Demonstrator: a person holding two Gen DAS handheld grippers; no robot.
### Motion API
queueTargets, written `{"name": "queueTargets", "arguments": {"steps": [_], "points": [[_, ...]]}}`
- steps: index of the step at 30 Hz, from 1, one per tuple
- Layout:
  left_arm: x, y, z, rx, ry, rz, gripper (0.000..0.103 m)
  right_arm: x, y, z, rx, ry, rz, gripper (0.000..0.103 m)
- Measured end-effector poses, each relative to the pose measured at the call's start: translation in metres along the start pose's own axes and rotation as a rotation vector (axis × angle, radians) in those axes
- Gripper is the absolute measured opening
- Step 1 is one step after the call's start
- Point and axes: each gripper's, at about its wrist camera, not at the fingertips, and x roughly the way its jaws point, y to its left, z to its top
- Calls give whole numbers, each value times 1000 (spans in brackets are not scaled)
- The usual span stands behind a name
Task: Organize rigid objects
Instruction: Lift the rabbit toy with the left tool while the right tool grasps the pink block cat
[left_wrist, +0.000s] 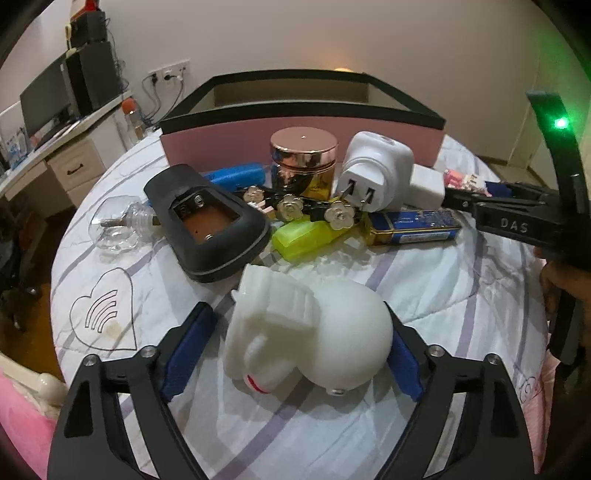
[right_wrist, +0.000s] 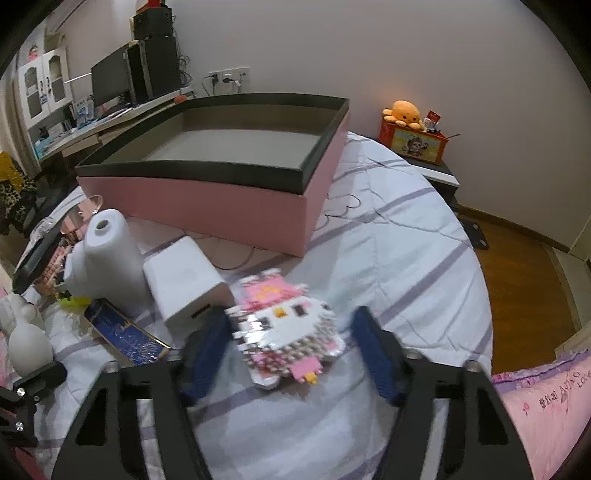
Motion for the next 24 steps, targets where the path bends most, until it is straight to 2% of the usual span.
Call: {"name": "queueTargets", "arguments": {"steps": [1, 12, 18, 24], "points": [[-1, -1, -1, 13, -5, -8, 74, -1, 1, -2, -2, -2, -6, 56], [-18, 1, -1, -8, -26, -92, 74, -41, 19, -26, 25, -72, 37, 56], [-41, -5, 6, 11, -74, -75, 73, -61, 35, -22, -6, -95, 46, 56], [-47, -5, 14, 27, -113, 5, 73, -74, 49, -14, -42, -142, 65, 56]]}}
